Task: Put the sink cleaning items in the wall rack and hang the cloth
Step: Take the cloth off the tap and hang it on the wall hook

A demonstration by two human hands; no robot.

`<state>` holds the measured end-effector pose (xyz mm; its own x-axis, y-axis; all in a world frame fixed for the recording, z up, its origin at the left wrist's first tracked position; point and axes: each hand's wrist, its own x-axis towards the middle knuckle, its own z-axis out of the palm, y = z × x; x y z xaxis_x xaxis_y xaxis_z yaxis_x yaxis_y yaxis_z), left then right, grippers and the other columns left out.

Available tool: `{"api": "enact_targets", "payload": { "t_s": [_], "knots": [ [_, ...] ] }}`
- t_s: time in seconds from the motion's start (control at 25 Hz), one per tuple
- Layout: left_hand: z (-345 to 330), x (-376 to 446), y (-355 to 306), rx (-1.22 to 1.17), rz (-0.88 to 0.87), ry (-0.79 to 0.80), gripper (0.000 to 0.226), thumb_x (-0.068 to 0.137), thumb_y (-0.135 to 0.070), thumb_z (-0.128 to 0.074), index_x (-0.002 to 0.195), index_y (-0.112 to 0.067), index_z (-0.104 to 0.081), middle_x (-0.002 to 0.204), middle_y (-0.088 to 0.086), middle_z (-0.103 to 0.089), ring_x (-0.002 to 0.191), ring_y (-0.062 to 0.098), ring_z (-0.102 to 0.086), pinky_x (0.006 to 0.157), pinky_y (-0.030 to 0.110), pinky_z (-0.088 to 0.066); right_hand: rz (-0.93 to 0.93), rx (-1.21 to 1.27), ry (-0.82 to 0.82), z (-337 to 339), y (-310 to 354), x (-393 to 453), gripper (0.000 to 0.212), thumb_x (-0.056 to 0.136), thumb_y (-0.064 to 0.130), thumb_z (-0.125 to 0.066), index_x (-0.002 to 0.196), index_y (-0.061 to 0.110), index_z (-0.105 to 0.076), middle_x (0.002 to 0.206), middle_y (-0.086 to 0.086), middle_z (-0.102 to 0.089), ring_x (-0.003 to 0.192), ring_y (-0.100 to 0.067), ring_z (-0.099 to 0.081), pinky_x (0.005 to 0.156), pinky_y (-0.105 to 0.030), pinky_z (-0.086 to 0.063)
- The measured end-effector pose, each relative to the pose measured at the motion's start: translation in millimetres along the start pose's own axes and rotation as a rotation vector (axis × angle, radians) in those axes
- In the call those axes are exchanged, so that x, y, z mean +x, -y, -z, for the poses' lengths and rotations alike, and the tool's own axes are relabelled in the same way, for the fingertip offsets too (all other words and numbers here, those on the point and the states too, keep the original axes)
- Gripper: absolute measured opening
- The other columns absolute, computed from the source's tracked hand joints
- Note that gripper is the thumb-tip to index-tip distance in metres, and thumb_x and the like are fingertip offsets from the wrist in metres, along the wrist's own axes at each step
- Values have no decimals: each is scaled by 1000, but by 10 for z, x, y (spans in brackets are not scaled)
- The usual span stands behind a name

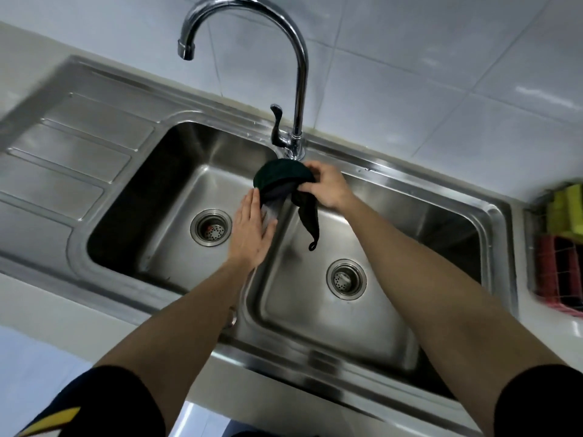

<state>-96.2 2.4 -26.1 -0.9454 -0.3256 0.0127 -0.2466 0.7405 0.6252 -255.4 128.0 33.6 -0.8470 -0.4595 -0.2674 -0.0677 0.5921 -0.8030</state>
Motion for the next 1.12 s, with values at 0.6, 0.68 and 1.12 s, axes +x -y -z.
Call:
{"api": "enact_targets", "payload": {
  "t_s": [0.6, 0.68, 1.12],
  "knots": [
    [804, 1108, -1324, -540, -245, 303, 16, 96, -7, -43, 110, -3, -48, 99, 7, -56, 94, 16, -53, 85, 30, -44, 136, 421, 62, 1238, 295, -594, 37, 81, 7, -69, 116, 19, -64, 104, -1, -73, 103, -19, -67, 100, -37, -50],
    [805, 1087, -1559, -595, -227, 313, 19, 97, -10, -42, 113, -5, -49, 101, 6, -57, 95, 14, -54, 86, 29, -45, 139, 442, 9, 1314, 247, -717, 34, 84, 2, -63, 114, 19, -63, 100, 2, -73, 100, -17, -67, 98, -35, -51],
    [900, 1055, -2102, -1216, 32, 201, 22, 99, -12, -43, 115, -13, -57, 98, 8, -68, 94, 20, -66, 88, 33, -54, -8, 549, -454, 1955, 90, -1315, 8, 85, 2, -68, 91, 4, -63, 82, -10, -63, 45, -8, -61, 62, -19, -59]
  ]
}}
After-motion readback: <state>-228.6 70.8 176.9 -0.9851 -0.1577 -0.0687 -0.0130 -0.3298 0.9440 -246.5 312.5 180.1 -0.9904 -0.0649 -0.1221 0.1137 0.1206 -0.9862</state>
